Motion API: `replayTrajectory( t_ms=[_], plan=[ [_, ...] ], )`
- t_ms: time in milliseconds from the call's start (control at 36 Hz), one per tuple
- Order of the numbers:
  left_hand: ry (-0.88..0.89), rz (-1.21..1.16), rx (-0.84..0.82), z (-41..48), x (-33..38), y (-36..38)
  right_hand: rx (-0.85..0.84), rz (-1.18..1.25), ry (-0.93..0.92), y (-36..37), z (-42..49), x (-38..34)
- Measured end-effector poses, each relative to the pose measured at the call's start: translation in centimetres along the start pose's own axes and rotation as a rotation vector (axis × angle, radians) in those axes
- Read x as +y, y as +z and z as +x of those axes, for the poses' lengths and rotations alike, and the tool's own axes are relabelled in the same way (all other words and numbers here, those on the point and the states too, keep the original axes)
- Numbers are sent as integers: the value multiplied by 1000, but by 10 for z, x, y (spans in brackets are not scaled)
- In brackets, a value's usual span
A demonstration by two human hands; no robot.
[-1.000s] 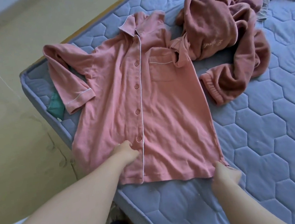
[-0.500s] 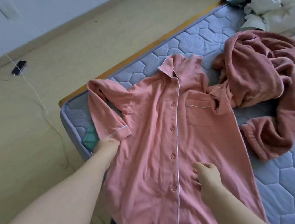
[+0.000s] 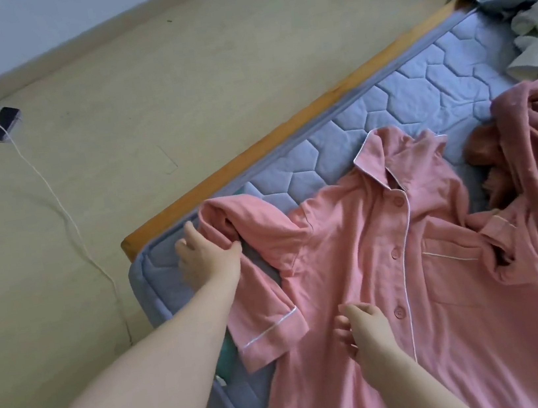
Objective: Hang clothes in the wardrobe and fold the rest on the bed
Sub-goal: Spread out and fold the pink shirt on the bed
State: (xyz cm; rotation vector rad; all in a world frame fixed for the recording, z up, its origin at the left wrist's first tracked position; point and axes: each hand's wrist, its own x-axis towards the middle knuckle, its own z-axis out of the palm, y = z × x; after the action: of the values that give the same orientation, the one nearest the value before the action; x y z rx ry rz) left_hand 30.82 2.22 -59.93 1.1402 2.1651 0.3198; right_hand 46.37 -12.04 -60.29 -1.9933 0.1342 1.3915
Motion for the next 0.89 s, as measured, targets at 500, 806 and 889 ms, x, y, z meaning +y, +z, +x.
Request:
replayTrajectory(
  t_ms=[500,806,889],
  plan=[
    [66,477,-259,53,4,-43,-47,-225,-69,52,16,3],
    [-81,-73,-397,45,-6,-47,-162,-219,-89,49,13,5],
    [-207,-360,-527,38,-5,-46,-210,-216,-111,53,6,-1]
  ],
)
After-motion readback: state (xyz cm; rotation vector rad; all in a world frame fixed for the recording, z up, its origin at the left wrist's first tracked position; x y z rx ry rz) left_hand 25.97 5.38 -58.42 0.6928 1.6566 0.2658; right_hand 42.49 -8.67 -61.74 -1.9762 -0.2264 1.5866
